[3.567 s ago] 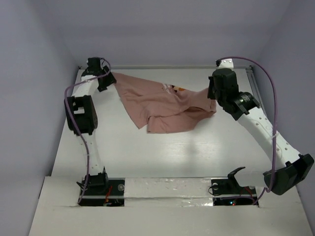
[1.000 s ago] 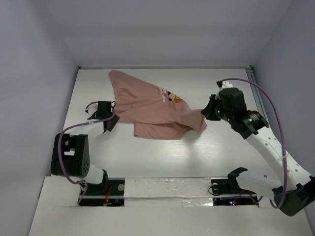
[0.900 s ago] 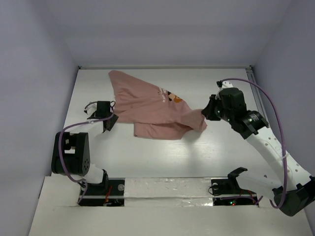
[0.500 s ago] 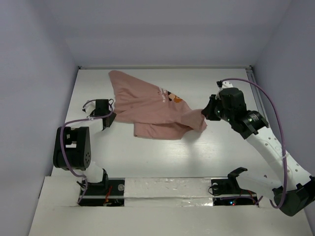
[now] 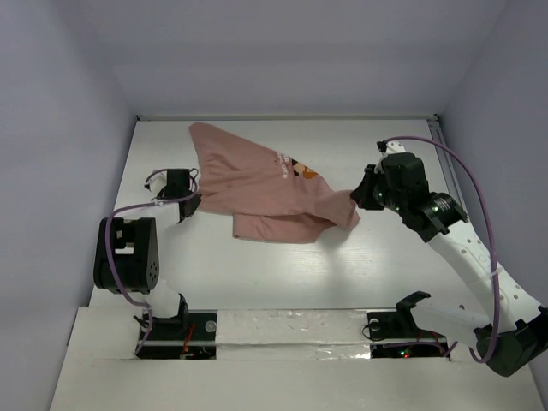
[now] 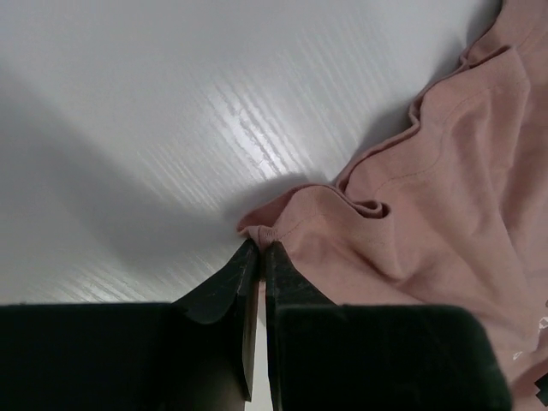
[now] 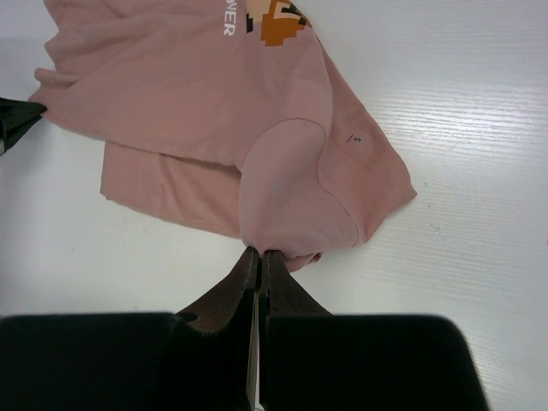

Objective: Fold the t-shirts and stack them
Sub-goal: Flatten the tshirt out

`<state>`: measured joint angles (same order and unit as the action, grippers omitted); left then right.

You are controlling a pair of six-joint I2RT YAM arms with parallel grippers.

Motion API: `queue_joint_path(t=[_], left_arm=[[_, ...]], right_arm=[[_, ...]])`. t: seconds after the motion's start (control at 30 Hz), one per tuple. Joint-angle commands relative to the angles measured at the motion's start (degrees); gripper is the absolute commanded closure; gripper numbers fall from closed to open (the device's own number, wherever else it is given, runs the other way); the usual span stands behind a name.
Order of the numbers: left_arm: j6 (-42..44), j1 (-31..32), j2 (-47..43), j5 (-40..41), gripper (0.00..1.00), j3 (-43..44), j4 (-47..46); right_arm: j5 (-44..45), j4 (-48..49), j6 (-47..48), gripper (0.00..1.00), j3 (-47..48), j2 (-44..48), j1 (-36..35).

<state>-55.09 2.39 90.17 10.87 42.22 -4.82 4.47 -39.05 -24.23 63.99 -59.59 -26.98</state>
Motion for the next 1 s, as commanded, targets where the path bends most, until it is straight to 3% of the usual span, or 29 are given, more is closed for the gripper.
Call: queue_joint_path(t=[0.0,0.13,0.3,0.43,0.63,0.73,0.87,0.97], left_arm=[[4.10,-0.28,-4.54,1.26,1.00,5.66,1.39],[8.76,0.85,-12.98,-0.59,1.00,15.13,6.64],[15.44,4.02,-21.51,0.46,1.00,34.21,15.18],[17.56,4.55,-23.20,-1.11,1.00,54.43,20.89],[19.75,4.55,-21.36,-1.82,1.00,79.45,24.23],[21.16,4.55,-18.46,-1.03,1.00,90.37,26.78],[20.55,4.55,-17.49,-0.41,1.00,89.98,26.44],[19.59,3.77,-16.43,-1.55,1.00,84.27,25.30]], right_arm=[[0.54,0.47,0.32,1.00,1.66,1.23,-0.09],[4.83,-1.90,2.60,1.00,8.85,1.50,-0.09],[12.57,-6.38,8.13,1.00,31.25,-0.87,-0.09],[19.07,-6.75,11.39,1.00,49.36,-4.38,-0.09],[21.20,-4.81,16.14,1.00,77.81,-13.42,-0.09],[20.67,-0.61,17.19,1.00,83.22,-15.46,-0.09],[22.50,5.99,20.18,1.00,82.53,-17.13,-0.09],[25.75,10.03,25.96,1.00,82.09,-21.25,-0.09]])
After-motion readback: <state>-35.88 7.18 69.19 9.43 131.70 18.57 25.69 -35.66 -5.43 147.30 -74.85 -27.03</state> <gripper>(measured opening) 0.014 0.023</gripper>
